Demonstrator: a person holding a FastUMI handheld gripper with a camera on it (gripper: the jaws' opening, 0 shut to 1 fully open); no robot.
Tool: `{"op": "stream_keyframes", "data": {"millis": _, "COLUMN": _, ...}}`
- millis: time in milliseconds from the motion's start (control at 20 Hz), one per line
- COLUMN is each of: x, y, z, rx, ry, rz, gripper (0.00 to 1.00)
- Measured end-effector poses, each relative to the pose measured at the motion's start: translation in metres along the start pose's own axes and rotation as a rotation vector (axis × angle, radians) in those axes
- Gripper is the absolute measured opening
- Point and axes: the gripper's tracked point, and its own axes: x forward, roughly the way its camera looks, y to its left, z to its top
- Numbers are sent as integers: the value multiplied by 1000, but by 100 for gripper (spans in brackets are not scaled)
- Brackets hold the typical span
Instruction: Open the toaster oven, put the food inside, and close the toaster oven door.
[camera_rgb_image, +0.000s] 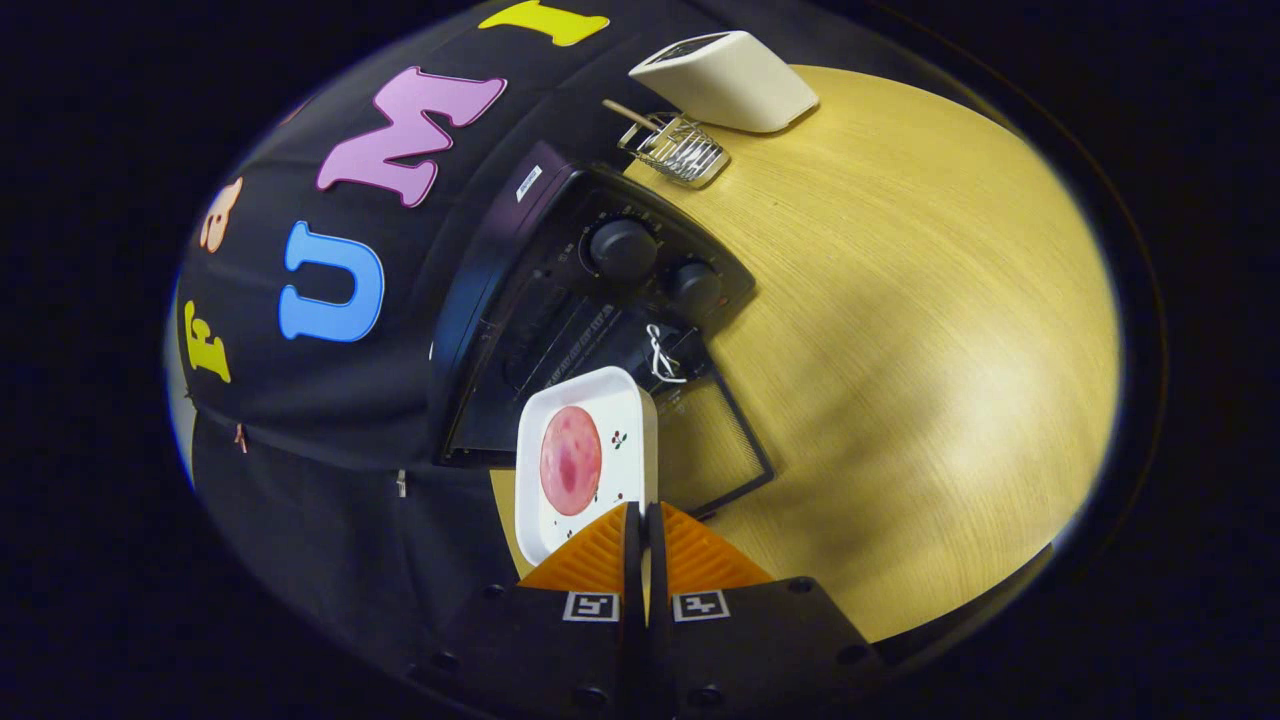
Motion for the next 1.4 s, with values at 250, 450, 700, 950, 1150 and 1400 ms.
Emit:
{"op": "stream_keyframes", "data": {"millis": 250, "x": 45, "y": 28, "z": 13, "rx": 85, "ry": -112, "rz": 38, "gripper": 5}}
{"op": "stream_keyframes", "data": {"millis": 450, "x": 75, "y": 40, "z": 27, "rx": 181, "ry": -208, "rz": 47, "gripper": 5}}
{"op": "stream_keyframes", "data": {"millis": 700, "x": 108, "y": 46, "z": 41, "rx": 268, "ry": -266, "rz": 29, "gripper": 5}}
{"op": "stream_keyframes", "data": {"millis": 950, "x": 121, "y": 59, "z": 58, "rx": 281, "ry": -343, "rz": 46, "gripper": 5}}
{"op": "stream_keyframes", "data": {"millis": 1150, "x": 124, "y": 66, "z": 65, "rx": 286, "ry": -364, "rz": 63, "gripper": 8}}
{"op": "stream_keyframes", "data": {"millis": 1400, "x": 117, "y": 70, "z": 50, "rx": 235, "ry": -325, "rz": 81, "gripper": 21}}
